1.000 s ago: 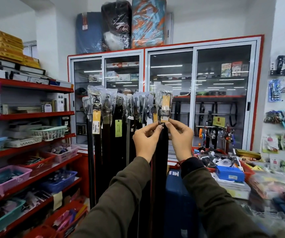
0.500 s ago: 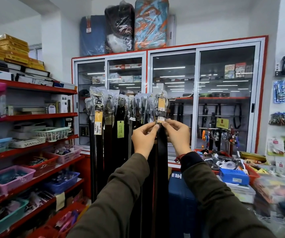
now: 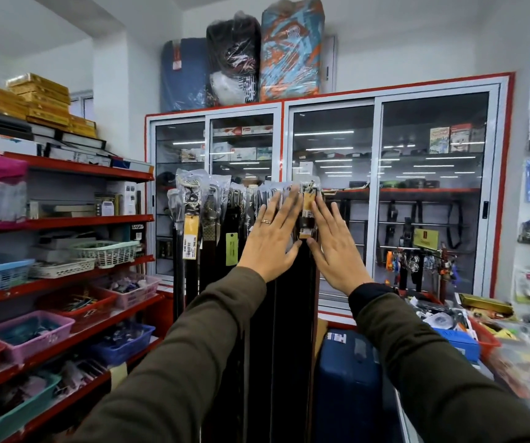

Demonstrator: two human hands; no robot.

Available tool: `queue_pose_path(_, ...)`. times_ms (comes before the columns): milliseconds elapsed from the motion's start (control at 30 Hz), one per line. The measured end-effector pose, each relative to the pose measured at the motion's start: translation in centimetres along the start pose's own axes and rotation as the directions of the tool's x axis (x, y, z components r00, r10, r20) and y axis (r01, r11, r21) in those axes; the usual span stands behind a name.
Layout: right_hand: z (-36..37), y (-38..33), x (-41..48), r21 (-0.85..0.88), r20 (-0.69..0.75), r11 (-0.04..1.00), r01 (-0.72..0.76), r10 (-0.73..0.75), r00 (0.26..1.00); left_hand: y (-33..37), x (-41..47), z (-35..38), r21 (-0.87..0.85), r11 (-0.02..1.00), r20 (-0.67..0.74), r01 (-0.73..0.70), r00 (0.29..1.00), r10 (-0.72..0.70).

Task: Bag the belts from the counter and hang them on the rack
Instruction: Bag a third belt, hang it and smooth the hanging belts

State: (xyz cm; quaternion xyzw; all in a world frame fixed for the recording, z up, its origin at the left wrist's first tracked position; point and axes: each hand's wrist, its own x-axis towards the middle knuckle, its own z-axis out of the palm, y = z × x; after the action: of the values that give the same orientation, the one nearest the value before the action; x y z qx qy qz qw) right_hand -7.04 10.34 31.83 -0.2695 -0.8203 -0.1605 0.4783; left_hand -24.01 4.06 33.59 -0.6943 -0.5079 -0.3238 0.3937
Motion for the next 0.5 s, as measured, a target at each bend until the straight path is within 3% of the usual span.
queue_pose_path(167, 1.3, 1.0, 1.1, -0.085, 0.067, 0.996, -0.006, 0.012, 0.998, -1.8, 0.6, 0.8, 0.073, 0.997, 0.118, 0.026, 0.992, -0.035)
queue_pose_path(267, 2.0, 0.7, 1.0, -0.049, 0.053, 0.998, -0.035, 0.038, 0.998, -1.9, 0.8, 0.9, 0.084, 0.996, 0.147, 0.042, 0.988, -0.054)
queue_pose_path(400, 2.9, -1.8, -0.2, 0.088, -0.047, 0.982, -0.169, 0.173, 0.984, -2.3, 0.0, -0.4, 0.084, 0.996, 0.077, 0.018, 0.997, -0.025)
queue_pose_path(500, 3.8, -4.6, -1.0, 0.029, -0.181, 0.985, -0.171, 0.173, 0.968, -4.3, -2.0, -1.8, 0.098, 0.995, -0.023, 0.029, 0.999, -0.027)
